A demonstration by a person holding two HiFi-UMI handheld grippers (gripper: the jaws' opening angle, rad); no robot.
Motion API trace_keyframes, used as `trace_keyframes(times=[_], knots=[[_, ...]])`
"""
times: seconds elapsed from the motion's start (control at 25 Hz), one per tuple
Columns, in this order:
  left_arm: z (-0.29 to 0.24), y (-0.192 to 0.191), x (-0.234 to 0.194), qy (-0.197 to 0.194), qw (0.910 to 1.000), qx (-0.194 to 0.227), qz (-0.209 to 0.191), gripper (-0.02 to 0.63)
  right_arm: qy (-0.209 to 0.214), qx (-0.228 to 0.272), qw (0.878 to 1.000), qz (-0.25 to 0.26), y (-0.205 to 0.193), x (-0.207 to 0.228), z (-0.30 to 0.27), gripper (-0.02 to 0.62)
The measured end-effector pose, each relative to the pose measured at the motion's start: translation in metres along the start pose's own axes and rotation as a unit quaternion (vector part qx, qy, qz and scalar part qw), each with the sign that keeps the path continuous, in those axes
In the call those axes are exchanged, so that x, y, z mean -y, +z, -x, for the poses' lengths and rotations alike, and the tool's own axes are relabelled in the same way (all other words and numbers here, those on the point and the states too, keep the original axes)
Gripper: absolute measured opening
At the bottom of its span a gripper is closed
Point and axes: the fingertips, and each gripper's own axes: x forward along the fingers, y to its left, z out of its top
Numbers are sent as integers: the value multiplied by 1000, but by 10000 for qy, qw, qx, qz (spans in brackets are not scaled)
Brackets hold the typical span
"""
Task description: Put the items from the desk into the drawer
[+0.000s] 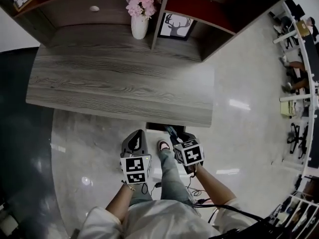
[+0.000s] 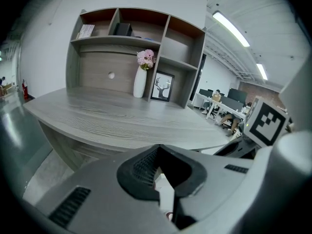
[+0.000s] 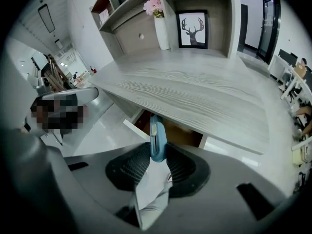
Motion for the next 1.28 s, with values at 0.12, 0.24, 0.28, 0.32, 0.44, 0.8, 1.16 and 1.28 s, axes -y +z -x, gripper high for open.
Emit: trace_keyframes(times=[0.12, 0.24, 0.28, 0.32, 0.44, 0.8, 1.16, 1.28], knots=[[0, 1, 0, 30, 10000, 15, 40, -2, 1, -39, 10000, -18, 4, 1, -1, 98], [-1, 1, 0, 56, 10000, 10, 68, -3, -2, -18, 10000, -39, 8, 3, -3, 100], [-2, 1, 0, 58, 10000, 5, 74, -2, -1, -13, 10000, -52, 9, 3, -4, 100], [-2, 1, 0, 59, 10000, 3, 75, -2, -3, -8, 10000, -82, 9, 4, -4, 100], [-5, 1, 3, 45, 10000, -16, 62, -2, -11, 43, 9998, -213, 10, 7, -5, 100], [-13, 4, 7, -27, 10000, -63, -6, -3, -25, 224, 9988, -441, 11, 12, -5, 101], [-17, 4, 9, -70, 9999, -87, -21, -2, -78, 365, 9973, -630, 16, 18, -1, 101], [-19, 5, 10, -85, 9999, -91, -34, -2, -85, 362, 9971, -666, 14, 18, -1, 100]])
